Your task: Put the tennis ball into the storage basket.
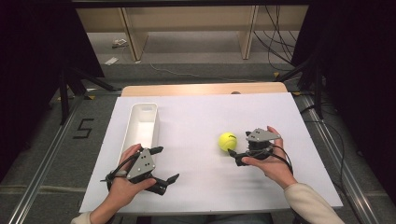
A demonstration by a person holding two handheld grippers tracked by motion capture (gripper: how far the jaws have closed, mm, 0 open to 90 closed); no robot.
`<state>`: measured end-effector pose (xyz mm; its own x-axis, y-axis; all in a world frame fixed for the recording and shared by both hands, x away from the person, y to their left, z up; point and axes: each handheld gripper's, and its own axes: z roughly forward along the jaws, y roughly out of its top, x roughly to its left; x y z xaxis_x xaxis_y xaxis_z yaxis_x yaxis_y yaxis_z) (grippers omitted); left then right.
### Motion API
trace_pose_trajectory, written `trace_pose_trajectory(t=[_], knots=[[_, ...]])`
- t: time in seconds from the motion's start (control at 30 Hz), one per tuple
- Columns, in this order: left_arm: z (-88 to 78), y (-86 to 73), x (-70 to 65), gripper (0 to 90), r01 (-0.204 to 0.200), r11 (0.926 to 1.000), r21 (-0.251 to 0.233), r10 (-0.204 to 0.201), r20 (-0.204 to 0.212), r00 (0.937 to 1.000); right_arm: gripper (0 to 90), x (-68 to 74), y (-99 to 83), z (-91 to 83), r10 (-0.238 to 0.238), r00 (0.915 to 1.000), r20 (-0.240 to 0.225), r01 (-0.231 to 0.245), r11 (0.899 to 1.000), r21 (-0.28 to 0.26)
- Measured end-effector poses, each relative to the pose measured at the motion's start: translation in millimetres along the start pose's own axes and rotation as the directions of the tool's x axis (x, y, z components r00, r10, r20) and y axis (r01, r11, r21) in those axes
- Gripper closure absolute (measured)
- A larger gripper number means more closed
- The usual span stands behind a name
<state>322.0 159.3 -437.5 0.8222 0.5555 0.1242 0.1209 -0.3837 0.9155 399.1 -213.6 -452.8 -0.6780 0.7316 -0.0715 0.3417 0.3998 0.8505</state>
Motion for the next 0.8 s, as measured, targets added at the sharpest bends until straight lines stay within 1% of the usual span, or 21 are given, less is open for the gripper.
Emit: trace_pose_trajectory(t=[0.2, 0.33, 0.8], knots=[[0.0, 0.2, 0.0, 0.0, -0.001, 1.0, 0.001, 0.001, 0.002, 1.0, 5.2, 0.4, 0.8, 6.8, 0.003, 1.0, -0.004, -0.003, 1.0, 0.007], [-0.1, 0.4, -0.2, 0.0, -0.004, 1.0, 0.0, 0.004, 0.002, 1.0, 5.3, 0.1, 1.2, 12.0, 0.011, 0.9999, -0.007, -0.011, 1.0, 0.023], [-0.1, 0.6, -0.4, 0.0, -0.004, 1.0, 0.0, 0.004, 0.003, 1.0, 5.8, 0.8, 2.6, 30.0, 0.006, 0.9999, -0.012, -0.006, 0.999, 0.051]])
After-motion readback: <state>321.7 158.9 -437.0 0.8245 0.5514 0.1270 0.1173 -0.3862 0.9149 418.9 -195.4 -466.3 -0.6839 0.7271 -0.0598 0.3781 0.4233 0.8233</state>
